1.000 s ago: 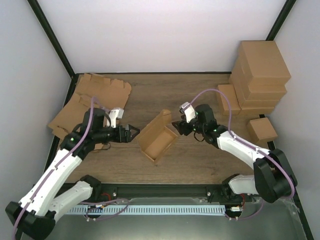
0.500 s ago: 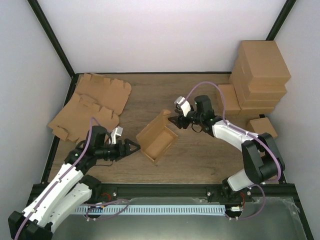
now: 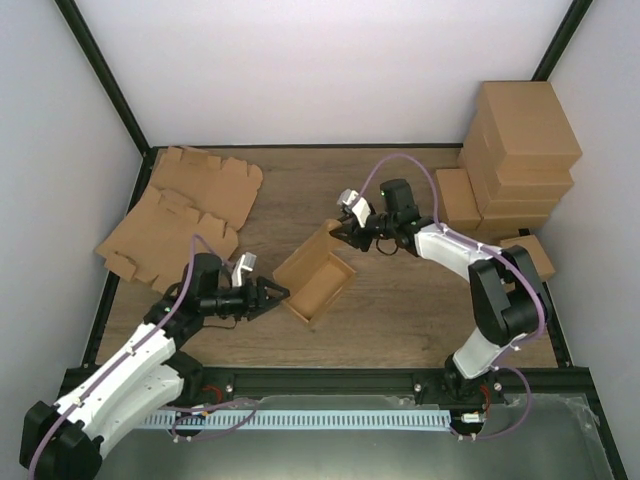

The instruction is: Fold the paper box

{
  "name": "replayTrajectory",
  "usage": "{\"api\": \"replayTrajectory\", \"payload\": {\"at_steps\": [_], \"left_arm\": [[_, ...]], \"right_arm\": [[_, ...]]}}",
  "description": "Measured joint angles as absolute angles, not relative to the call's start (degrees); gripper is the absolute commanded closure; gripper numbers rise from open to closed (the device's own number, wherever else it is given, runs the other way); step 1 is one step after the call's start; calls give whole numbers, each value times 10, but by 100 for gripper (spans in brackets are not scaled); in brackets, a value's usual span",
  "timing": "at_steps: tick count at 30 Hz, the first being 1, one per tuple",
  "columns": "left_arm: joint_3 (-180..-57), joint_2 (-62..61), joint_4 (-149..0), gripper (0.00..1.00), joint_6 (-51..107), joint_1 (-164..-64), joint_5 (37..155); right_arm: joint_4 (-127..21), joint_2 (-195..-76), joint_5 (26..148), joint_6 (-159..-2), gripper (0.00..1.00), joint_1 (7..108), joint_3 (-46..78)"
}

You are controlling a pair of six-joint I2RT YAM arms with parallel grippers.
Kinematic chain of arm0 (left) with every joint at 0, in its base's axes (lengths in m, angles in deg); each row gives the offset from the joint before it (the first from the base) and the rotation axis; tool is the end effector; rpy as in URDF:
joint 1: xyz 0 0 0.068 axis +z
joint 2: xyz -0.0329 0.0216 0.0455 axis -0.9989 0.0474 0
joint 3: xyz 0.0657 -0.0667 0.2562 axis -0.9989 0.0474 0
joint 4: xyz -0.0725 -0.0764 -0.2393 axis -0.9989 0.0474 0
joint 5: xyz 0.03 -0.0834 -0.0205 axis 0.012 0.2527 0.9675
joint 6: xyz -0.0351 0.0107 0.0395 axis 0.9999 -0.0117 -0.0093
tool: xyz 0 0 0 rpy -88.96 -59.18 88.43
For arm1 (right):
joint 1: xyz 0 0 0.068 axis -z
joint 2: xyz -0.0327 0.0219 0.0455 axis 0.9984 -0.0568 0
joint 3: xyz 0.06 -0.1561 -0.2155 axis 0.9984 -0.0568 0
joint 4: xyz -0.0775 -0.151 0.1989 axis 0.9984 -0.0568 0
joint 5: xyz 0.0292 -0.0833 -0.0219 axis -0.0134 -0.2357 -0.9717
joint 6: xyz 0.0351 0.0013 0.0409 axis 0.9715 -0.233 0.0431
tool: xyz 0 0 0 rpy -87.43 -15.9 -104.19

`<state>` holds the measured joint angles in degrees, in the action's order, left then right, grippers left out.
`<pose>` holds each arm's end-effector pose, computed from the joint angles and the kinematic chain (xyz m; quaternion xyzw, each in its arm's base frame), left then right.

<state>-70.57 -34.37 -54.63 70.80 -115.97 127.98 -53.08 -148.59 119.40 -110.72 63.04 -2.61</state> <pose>0.1273 -0.0958 0.2156 -0.0331 0.8478 -0.5152 0.1214 0.3108 0.1614 0.2150 -0.4736 0.7152 0.3085 0.4112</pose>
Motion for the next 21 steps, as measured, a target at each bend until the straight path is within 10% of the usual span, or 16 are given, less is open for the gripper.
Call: {"api": "replayTrajectory", "payload": {"at_steps": [21], "left_arm": [[-750, -199, -644, 49, 675, -1217, 1202]], "right_arm": [[-521, -1323, 1123, -917, 99, 622, -175]]}}
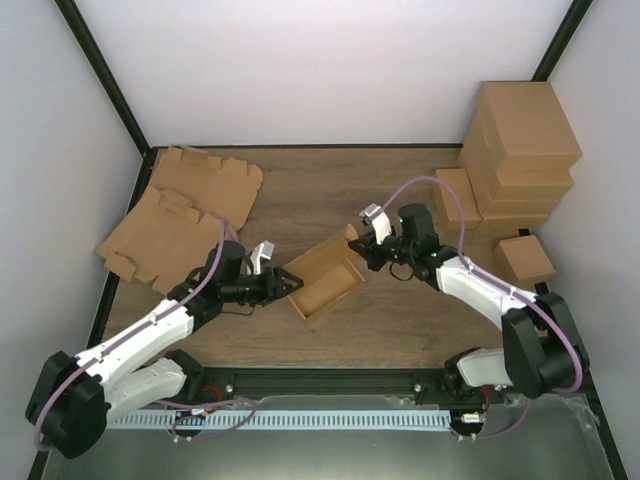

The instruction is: Fold the paper box

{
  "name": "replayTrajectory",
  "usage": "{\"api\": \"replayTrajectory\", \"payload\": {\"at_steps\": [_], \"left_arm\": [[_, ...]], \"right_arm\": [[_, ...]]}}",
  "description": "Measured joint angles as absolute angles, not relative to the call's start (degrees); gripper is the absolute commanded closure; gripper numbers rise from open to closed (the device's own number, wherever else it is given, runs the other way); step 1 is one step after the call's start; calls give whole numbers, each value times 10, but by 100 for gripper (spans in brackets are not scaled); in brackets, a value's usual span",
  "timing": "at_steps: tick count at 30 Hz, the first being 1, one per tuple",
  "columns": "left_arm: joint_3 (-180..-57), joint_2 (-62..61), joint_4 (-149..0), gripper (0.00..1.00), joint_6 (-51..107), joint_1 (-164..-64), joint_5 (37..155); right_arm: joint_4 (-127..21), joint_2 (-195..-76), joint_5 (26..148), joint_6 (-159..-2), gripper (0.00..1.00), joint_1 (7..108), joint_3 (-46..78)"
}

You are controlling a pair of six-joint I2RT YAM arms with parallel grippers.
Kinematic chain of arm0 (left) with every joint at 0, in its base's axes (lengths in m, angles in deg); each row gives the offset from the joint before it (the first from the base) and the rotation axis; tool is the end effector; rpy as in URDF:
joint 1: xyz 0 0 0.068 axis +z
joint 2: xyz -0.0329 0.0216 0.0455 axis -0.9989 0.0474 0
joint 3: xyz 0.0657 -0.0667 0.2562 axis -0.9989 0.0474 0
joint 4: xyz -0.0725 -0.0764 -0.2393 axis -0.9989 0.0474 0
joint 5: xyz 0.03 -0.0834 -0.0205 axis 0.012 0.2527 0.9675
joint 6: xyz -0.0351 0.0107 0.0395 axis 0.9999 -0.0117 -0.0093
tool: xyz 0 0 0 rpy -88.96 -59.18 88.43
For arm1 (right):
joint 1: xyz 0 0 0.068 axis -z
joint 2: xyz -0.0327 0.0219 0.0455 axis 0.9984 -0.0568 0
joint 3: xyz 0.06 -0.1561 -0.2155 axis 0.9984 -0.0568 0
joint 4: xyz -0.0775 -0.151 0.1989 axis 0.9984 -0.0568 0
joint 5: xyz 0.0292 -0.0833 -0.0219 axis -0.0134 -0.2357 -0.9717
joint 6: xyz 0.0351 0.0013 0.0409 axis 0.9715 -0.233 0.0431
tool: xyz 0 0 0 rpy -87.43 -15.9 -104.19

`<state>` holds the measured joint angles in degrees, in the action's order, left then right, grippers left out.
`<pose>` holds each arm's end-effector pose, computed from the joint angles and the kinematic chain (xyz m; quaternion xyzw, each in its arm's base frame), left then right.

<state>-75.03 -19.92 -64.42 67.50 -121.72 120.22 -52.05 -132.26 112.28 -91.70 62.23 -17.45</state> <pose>0.1570 -0.1307 0.2138 0.0013 0.8626 -0.4815 0.1551 0.2486 0.1346 0.2175 -0.3367 0.7938 0.3246 0.3887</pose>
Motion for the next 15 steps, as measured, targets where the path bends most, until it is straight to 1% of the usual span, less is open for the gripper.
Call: {"api": "replayTrajectory", "payload": {"at_steps": [7, 15], "left_arm": [[-780, -135, -665, 50, 643, -1220, 1196], [-794, -121, -647, 50, 609, -1223, 1187]], "right_arm": [[-492, -1263, 1031, -841, 99, 593, -227], [-434, -1223, 912, -761, 99, 534, -285]]}}
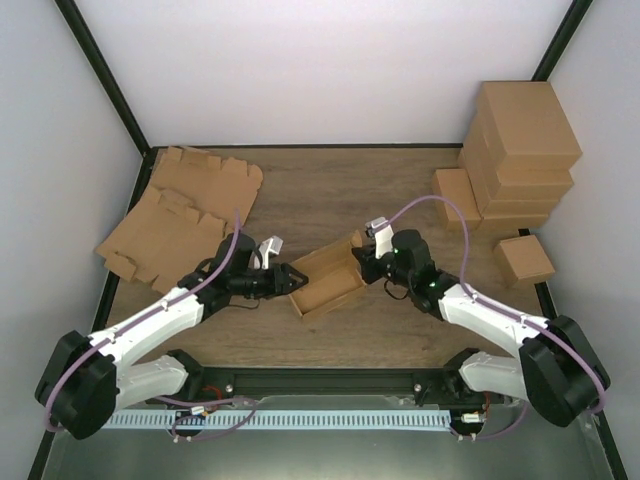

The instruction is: Fold the paper box

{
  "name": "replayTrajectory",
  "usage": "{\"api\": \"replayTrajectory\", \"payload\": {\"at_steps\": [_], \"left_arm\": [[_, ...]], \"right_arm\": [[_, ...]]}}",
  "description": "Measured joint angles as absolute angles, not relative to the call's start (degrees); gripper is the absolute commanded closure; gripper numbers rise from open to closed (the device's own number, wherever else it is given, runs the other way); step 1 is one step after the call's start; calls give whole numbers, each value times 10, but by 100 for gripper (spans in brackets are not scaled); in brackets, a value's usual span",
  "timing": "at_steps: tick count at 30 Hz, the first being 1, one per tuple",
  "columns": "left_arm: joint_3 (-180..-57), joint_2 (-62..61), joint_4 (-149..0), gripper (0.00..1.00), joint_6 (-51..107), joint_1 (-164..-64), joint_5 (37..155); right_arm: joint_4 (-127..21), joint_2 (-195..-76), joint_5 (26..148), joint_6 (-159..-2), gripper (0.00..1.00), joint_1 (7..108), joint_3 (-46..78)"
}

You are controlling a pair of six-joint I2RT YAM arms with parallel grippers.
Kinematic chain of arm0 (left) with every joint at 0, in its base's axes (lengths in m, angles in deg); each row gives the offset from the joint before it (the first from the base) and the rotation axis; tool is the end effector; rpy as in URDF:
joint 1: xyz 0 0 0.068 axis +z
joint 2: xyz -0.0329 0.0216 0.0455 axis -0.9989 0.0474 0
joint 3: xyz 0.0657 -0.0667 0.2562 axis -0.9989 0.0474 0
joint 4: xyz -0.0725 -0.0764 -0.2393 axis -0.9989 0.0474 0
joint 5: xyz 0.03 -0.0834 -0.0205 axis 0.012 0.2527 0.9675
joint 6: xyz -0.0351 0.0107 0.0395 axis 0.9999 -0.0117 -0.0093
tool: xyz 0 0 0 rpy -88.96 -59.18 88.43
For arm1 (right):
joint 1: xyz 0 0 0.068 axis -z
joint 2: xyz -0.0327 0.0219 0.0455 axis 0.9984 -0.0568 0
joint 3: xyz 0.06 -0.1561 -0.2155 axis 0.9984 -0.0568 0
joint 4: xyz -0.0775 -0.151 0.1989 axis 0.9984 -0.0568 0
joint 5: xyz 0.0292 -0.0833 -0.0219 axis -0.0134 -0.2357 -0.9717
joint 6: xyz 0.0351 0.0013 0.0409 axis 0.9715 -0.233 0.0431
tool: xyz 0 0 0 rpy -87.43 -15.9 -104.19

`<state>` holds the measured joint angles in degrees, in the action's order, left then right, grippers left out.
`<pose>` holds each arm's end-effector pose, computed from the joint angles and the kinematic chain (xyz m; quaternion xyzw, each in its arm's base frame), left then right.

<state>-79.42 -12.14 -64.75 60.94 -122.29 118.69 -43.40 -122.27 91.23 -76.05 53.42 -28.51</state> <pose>0.1759 -0.1454 0.2125 0.0415 0.8745 -0.4528 0.1690 0.2032 0.1423 0.2088 -0.2134 0.8265 0.2767 0.4414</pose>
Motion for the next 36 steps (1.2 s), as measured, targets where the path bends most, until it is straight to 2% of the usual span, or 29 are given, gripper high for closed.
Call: {"api": "replayTrajectory", "payload": {"at_steps": [10, 21, 36], "left_arm": [[-785, -155, -590, 49, 585, -1232, 1188], [-745, -172, -591, 50, 592, -1241, 1190], [-744, -168, -602, 59, 594, -1243, 1188]], "right_arm": [[-394, -1176, 842, -702, 99, 493, -344], [-376, -1148, 826, -642, 99, 479, -382], [-388, -1155, 773, -583, 99, 430, -383]]}}
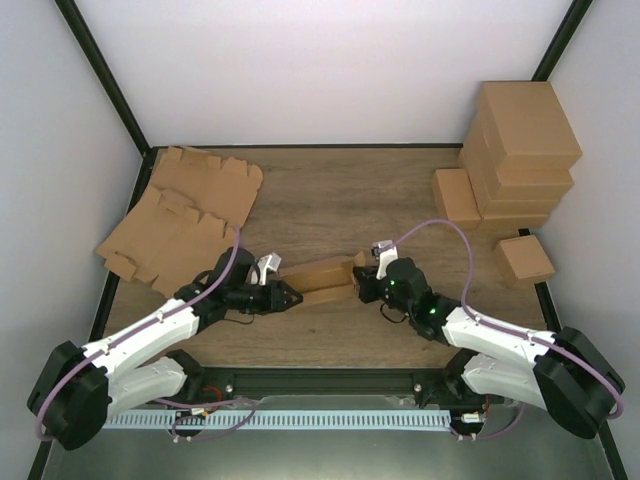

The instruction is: Fold the paper box

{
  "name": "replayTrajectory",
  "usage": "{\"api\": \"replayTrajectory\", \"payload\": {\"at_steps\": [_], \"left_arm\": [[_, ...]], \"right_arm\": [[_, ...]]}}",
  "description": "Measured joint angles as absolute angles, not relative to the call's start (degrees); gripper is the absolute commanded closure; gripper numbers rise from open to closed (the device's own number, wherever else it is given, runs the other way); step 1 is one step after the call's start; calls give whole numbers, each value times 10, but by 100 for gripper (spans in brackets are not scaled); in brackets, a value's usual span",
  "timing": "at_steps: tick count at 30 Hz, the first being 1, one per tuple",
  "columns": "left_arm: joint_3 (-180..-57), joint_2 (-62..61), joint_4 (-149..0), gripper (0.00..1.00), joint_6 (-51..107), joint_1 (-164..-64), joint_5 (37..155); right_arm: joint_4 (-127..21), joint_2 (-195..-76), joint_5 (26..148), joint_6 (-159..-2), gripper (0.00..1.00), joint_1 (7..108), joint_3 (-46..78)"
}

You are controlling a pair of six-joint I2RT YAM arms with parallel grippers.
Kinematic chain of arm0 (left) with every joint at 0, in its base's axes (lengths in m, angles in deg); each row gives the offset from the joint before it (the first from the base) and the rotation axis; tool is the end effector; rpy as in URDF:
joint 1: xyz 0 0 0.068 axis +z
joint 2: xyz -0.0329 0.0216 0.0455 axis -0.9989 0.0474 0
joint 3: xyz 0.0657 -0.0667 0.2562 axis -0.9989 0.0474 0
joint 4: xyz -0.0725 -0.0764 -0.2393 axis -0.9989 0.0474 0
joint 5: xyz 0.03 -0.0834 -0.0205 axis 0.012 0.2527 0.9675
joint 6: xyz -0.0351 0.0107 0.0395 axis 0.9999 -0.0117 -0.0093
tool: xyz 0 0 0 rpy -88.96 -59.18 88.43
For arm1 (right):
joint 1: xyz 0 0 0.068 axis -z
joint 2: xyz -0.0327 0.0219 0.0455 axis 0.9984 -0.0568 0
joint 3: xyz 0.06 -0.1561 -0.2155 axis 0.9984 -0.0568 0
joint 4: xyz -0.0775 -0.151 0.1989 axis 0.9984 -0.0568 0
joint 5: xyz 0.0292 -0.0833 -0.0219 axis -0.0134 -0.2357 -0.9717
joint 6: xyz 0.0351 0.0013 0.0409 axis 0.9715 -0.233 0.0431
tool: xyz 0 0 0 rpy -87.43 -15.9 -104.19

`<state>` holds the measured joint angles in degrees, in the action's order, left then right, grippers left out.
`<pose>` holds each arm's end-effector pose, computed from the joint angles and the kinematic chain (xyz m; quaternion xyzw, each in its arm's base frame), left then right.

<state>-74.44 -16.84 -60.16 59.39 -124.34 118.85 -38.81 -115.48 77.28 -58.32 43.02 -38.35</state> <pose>0.1504 -0.1365 0.1944 0.0583 0.8889 -0.4339 0.1346 0.1572 0.1485 0.1852 -0.0973 0.8437 0.3005 0.4340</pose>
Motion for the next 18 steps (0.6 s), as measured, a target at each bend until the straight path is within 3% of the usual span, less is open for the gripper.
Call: {"api": "replayTrajectory", "payload": {"at_steps": [8, 14, 18], "left_arm": [[-737, -153, -608, 58, 594, -1243, 1186], [-768, -151, -575, 51, 576, -1243, 1175], [-789, -151, -538, 40, 553, -1243, 1175]], "right_arm": [[-398, -1163, 762, -577, 99, 428, -410], [-407, -1164, 751, -586, 98, 427, -400], [-418, -1176, 745, -597, 93, 427, -389]]}}
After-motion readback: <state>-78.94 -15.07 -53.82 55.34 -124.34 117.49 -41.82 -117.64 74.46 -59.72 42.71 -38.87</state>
